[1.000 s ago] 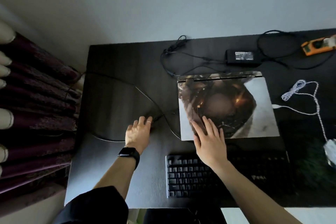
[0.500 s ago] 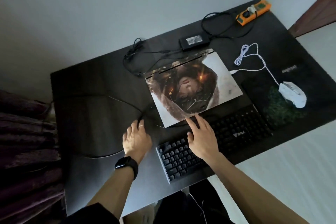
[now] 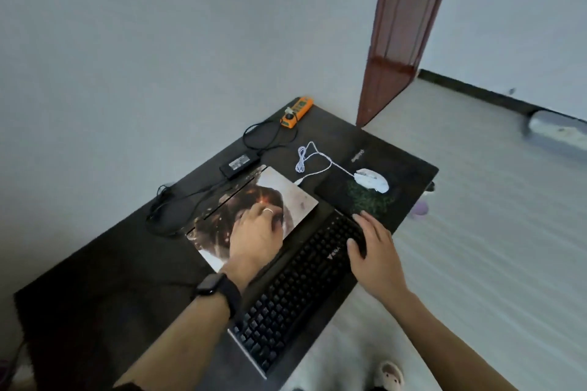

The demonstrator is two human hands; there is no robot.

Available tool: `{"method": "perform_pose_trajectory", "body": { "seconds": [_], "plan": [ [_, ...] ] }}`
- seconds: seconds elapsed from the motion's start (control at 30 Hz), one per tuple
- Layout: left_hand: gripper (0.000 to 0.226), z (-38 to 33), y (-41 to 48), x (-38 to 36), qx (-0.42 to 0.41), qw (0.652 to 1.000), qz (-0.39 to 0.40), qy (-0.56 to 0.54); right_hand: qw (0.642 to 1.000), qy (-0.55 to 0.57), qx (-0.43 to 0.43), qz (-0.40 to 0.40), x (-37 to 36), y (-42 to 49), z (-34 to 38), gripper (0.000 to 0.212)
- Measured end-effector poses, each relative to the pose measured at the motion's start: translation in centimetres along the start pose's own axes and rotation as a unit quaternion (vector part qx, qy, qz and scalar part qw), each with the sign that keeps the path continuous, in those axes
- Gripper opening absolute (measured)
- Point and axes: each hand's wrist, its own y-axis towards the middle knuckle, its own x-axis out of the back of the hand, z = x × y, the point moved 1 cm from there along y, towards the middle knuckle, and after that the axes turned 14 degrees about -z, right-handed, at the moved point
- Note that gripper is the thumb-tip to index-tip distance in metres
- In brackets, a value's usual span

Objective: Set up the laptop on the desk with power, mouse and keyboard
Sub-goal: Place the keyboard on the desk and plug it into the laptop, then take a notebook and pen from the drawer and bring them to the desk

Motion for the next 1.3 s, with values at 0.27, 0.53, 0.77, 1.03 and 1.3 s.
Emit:
{"method": "perform_pose_trajectory", "body": {
  "seconds": [0.27, 0.53, 0.77, 1.03, 1.3],
  "plan": [
    [0.031, -20.8, 2.9, 1.6, -0.193, 0.976, -0.037, -0.089, 0.980, 0.029, 0.011, -0.199, 17.5, 7.0, -4.3, 0.044],
    [0.033, -43.4, 1.6, 1.0, -0.311, 0.941, -0.040, -0.129, 0.946, 0.010, -0.011, -0.323, 37.3, 8.6, -14.1, 0.043],
    [0.056, -64.9, -1.5, 0.4, -0.413, 0.883, -0.055, -0.214, 0.887, -0.093, -0.048, -0.449, 55.3, 7.9, -23.1, 0.036],
    [0.062, -84.9, -6.5, -3.8, -0.492, 0.824, -0.036, -0.278, 0.823, -0.303, -0.140, -0.460, 70.1, 3.5, -32.3, 0.045],
    [0.062, -102.1, -10.4, -11.5, -0.541, 0.762, 0.016, -0.356, 0.764, -0.409, -0.247, -0.433, 81.7, 2.6, -42.7, 0.046]
  ]
}}
